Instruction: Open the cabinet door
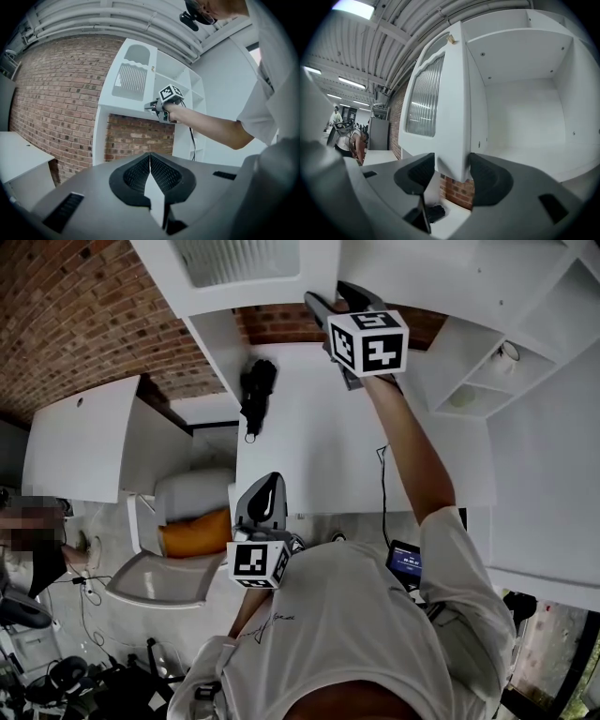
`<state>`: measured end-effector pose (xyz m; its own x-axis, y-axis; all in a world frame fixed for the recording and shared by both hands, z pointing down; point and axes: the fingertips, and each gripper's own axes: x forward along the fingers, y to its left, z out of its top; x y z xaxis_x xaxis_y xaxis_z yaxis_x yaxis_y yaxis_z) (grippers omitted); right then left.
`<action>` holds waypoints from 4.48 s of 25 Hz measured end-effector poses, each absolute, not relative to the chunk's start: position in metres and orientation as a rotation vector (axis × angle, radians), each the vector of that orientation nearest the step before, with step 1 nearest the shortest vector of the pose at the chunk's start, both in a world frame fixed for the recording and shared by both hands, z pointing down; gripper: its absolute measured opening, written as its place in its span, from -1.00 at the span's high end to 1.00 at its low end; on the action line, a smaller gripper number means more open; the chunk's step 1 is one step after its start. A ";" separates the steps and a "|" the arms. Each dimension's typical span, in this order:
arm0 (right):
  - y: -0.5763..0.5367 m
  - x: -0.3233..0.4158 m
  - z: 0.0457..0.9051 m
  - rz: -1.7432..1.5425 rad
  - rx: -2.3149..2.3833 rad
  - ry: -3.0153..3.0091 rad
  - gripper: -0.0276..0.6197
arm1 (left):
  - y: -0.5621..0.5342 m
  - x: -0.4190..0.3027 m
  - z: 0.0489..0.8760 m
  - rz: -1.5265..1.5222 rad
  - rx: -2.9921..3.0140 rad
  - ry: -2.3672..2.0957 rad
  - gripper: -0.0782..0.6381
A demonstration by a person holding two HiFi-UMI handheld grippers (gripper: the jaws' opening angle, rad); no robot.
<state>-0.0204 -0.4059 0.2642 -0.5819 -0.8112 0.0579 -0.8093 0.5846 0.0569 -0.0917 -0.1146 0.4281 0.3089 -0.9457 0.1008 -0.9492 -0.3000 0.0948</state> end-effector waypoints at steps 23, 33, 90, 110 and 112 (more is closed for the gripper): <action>-0.388 -0.016 0.260 0.007 1.411 -2.771 0.33 | -0.113 -0.093 0.421 0.019 2.447 -1.746 0.74; -0.371 -0.014 0.260 0.003 1.368 -2.807 0.35 | -0.107 -0.085 0.421 0.005 2.464 -1.722 0.74; -0.270 -0.027 0.260 -0.065 1.180 -2.908 0.68 | -0.100 -0.069 0.423 -0.009 2.481 -1.641 0.73; -0.231 -0.044 0.259 -0.064 1.032 -2.966 0.71 | -0.098 -0.079 0.422 -0.034 2.446 -1.677 0.73; -0.227 -0.047 0.259 -0.064 1.016 -2.975 0.71 | -0.098 -0.081 0.422 -0.038 2.442 -1.678 0.74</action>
